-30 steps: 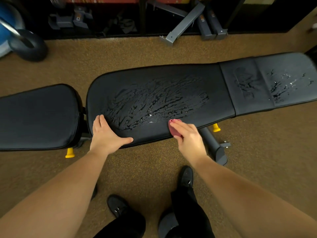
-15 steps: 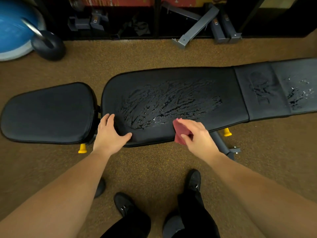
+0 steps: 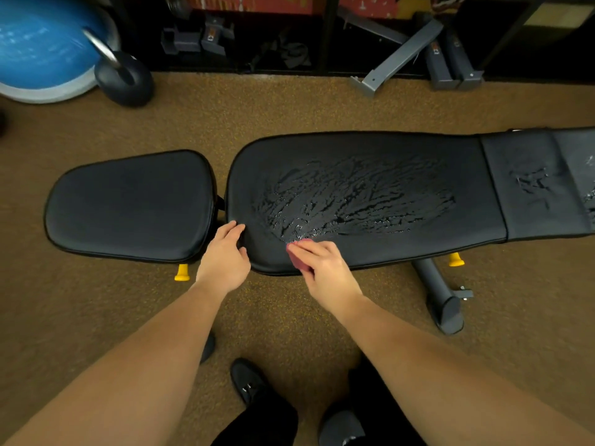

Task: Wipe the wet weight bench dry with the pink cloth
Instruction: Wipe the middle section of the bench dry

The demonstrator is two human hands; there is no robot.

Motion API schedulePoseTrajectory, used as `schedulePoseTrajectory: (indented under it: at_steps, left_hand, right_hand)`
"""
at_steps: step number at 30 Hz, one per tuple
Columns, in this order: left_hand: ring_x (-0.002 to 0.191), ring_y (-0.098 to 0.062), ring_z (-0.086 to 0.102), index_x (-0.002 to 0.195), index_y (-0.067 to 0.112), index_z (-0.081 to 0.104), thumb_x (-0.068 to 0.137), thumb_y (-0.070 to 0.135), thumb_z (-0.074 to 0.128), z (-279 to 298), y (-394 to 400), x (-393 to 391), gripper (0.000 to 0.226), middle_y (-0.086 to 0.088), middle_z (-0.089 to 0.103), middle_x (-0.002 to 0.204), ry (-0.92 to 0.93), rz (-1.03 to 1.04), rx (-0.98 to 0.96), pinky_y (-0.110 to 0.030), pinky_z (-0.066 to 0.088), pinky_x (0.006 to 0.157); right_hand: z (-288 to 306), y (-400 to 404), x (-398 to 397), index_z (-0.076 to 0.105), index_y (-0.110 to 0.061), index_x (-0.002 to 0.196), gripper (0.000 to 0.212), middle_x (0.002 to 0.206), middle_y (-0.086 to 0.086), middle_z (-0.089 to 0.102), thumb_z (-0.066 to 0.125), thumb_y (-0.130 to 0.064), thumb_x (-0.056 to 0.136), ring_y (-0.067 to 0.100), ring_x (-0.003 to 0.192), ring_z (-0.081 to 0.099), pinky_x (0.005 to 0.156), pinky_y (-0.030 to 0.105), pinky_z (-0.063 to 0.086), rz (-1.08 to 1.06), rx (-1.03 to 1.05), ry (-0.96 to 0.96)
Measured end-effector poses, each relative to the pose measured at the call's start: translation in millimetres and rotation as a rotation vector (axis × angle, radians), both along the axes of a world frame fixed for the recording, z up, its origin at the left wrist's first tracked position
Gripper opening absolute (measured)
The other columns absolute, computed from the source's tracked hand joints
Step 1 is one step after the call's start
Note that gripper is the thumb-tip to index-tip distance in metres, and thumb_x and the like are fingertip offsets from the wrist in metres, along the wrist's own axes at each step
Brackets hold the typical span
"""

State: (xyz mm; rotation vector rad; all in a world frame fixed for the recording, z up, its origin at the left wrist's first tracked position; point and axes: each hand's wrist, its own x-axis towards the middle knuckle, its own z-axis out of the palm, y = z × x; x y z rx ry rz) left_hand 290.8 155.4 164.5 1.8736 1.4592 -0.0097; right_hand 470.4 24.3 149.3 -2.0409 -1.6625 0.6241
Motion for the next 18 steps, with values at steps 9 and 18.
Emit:
schedulePoseTrajectory:
  at_steps: [9,18]
  left_hand:
    - [0.133,-0.023,0.044,0.146,0.020,0.047,0.103,0.007,0.042,4.9,19.0,-23.0,0.045,-0.002,0.039,0.151,-0.114,0.119,-0.067,-0.030,0.037,0.104]
    - [0.123,-0.007,0.057,0.137,0.029,0.057,0.102,0.044,0.051,33.2,15.5,25.2,0.038,0.010,0.062,0.133,-0.479,0.190,-0.375,-0.038,0.043,0.111]
  right_hand:
    - [-4.3,30.3,-52.6,0.058,-0.025,0.142,0.054,0.140,-0.010,0.058,0.060,-0.001,0.094,0.018,0.121,0.044,0.108,0.024,0.037,0.066,-0.054,0.140]
    - [39.9,62.6,15.1,0.054,-0.012,0.110,0.025,0.104,0.004,0.069,0.063,0.004,0.093,0.019,0.102,0.063,0.095,0.035,0.049,-0.436,-0.119,1.247]
